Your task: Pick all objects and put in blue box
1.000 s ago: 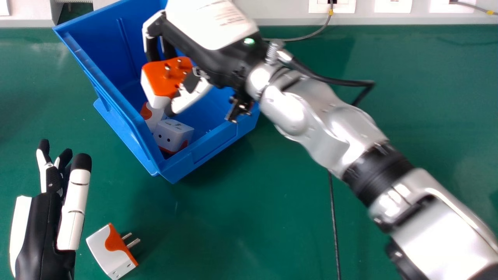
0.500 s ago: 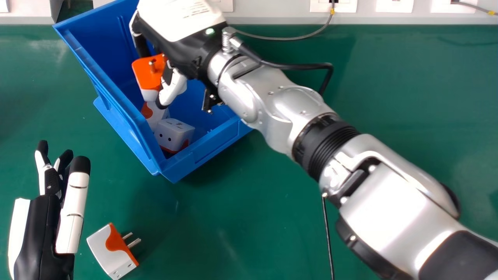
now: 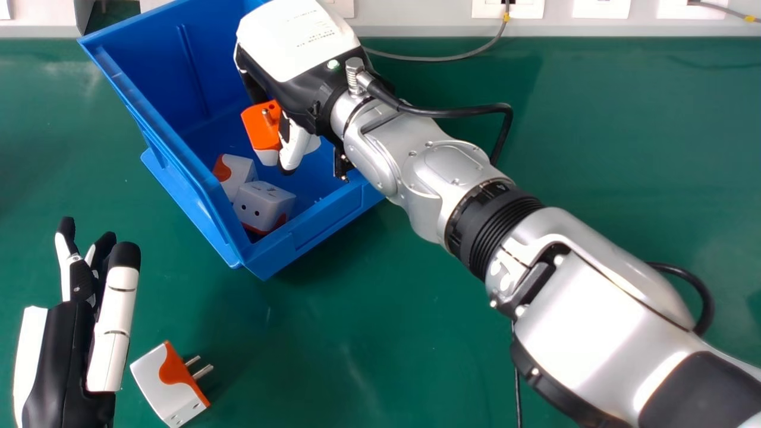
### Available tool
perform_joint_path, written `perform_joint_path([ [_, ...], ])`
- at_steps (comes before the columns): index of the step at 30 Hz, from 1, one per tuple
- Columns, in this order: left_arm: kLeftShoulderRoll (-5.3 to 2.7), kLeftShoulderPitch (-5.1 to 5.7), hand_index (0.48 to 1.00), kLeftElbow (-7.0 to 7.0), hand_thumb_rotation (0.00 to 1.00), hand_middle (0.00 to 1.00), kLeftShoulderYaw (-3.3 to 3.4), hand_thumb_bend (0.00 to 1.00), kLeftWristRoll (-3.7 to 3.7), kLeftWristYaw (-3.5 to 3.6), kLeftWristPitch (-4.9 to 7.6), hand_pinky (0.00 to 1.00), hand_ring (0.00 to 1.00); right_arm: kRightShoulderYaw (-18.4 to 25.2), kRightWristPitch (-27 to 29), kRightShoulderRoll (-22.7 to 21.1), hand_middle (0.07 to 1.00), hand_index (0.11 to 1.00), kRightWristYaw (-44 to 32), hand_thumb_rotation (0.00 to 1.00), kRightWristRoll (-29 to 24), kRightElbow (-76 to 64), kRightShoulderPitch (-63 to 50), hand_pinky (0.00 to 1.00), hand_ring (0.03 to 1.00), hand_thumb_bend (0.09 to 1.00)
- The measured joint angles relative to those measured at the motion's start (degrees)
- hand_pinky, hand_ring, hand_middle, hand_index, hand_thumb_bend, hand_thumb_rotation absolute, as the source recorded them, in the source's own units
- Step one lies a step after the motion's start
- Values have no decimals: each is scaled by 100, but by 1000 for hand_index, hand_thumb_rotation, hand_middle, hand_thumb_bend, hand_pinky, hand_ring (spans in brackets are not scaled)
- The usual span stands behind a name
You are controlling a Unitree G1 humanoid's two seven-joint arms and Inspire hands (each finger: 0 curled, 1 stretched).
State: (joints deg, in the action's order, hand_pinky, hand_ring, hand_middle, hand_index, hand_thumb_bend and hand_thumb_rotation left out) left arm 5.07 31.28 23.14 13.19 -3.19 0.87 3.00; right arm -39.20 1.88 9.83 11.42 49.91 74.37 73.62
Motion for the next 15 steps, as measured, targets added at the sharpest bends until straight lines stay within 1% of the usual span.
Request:
perform_joint_path([
  [1,0,0,999,14,1000,964,-5,588,-18,-3,-2,881,952,-3,-3,0,412,499,0,14,-1,1,-3,194,280,515],
  [4,-3,4,998,52,1000,964,-34,587,-21,-10,-39,880,952,0,-9,0,426,501,0,9,-23,12,-25,234,324,516],
  [7,-6,6,998,72,1000,964,-59,588,-22,-11,-90,880,952,2,-9,0,429,505,-1,7,-41,15,-51,241,336,516],
  [9,-5,6,999,75,1000,964,-60,592,-22,-12,-114,880,952,2,-8,-1,432,510,-1,5,-65,15,-67,245,343,515],
  [15,-5,-12,999,76,1000,964,-63,600,-22,-12,-125,880,952,14,56,-8,438,513,0,3,-100,14,-157,246,357,514],
])
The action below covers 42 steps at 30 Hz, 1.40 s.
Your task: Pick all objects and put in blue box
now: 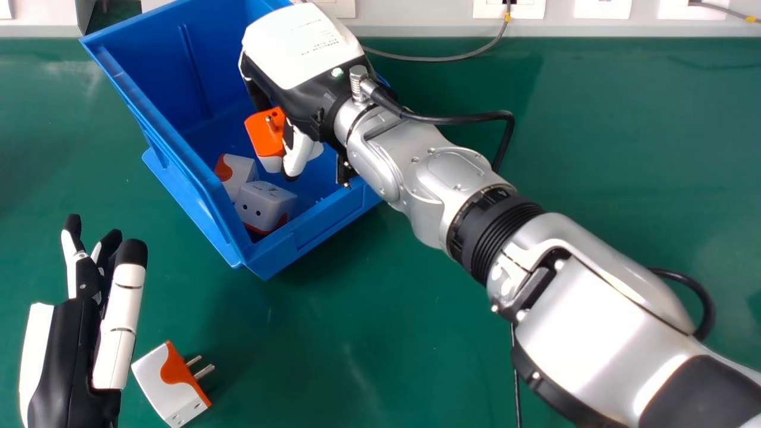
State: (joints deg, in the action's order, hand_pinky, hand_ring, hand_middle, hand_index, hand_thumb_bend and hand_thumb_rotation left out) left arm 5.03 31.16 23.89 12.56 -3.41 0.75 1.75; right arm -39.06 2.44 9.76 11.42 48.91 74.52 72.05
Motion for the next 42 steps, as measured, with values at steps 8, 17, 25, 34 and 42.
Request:
perform_joint_path([
  [8,-1,-61,999,4,1000,965,-50,611,-90,-19,-127,882,952,-17,94,-65,753,722,1,234,-16,0,-131,603,728,495],
  [17,1,-168,1000,4,1000,966,-58,611,-105,-23,-241,883,954,-94,92,-77,896,843,35,365,16,0,-199,722,861,484],
  [25,9,-248,1000,-18,1000,968,-39,615,-101,-16,-240,889,954,-59,120,-85,911,860,70,382,-75,-14,-232,730,874,481],
  [34,52,-353,1000,-153,1000,967,21,601,-91,-4,-239,892,954,640,211,-123,918,869,144,322,-816,-252,-518,743,881,487],
  [42,148,-496,1000,-423,1000,969,173,596,18,60,-172,894,955,962,675,-546,916,867,516,248,-1049,-1712,-1387,751,888,472],
])
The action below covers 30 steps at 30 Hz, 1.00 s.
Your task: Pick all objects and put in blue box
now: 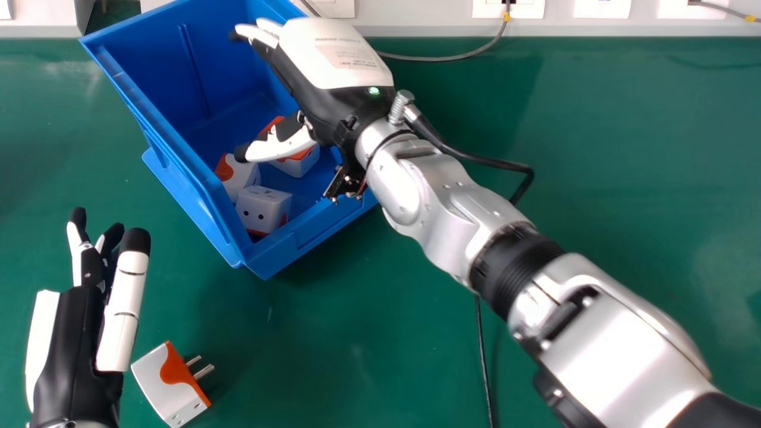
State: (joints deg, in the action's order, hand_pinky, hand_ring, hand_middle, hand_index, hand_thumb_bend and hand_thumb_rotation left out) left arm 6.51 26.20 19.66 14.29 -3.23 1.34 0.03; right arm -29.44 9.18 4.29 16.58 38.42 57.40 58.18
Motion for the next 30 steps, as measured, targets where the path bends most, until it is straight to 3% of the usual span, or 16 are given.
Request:
perform_joint_path([
  [4,92,-18,1000,-149,1000,970,82,596,99,53,72,895,957,38,257,-503,914,861,-33,226,11,-1545,-869,751,887,452],
  [7,113,-41,1000,-264,1000,971,103,597,111,87,84,896,957,67,384,-894,913,861,-123,228,16,-2678,-1577,751,888,436],
  [15,157,-134,998,-426,1000,967,272,589,147,119,200,883,954,319,892,-1736,908,854,-171,307,102,-4909,-3231,755,891,408],
  [19,160,-117,998,-496,1000,966,328,587,217,139,304,882,953,332,1188,-1957,907,852,-199,328,164,-5345,-3966,756,893,399],
  [23,160,-110,998,-531,1000,966,389,586,264,149,316,890,955,348,1340,-2047,911,853,-240,349,171,-5386,-4210,761,899,384],
  [30,159,-41,997,-534,1000,967,468,587,261,97,444,894,957,284,2779,-2551,913,857,-195,388,224,-5213,-4454,788,904,369],
])
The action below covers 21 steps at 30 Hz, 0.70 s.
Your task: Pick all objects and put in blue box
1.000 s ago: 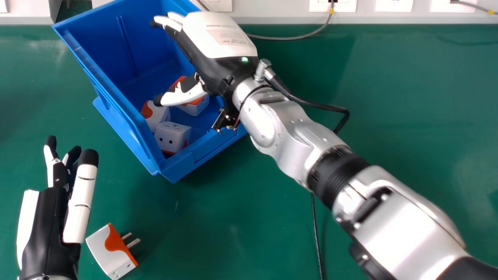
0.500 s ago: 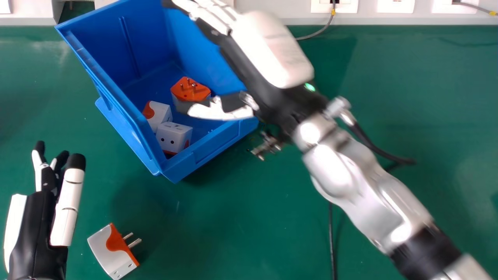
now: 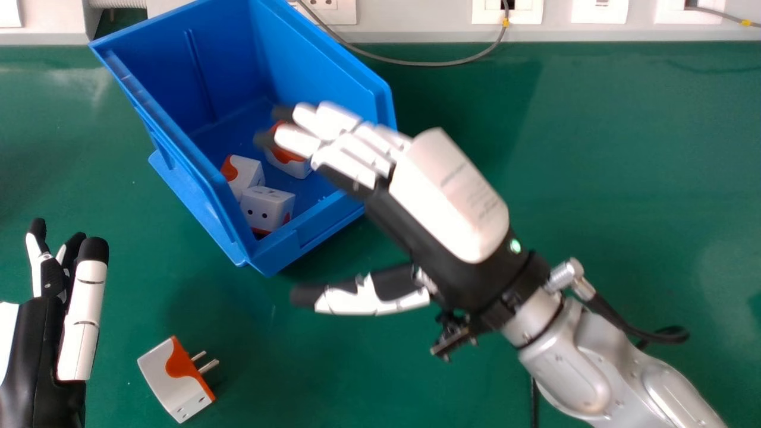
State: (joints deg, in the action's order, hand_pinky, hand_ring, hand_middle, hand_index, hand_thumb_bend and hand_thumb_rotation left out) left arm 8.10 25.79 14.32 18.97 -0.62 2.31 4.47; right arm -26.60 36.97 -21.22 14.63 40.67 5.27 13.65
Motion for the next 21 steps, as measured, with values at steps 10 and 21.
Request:
perform_joint_path([
  [10,-25,140,1000,-36,1000,976,127,593,48,-37,280,905,964,4,1185,-636,925,878,-212,503,342,-12,-196,837,921,367],
  [21,-47,82,1000,-188,1000,979,177,575,61,-97,426,909,966,139,1821,-496,918,886,213,549,856,95,-374,854,924,350],
])
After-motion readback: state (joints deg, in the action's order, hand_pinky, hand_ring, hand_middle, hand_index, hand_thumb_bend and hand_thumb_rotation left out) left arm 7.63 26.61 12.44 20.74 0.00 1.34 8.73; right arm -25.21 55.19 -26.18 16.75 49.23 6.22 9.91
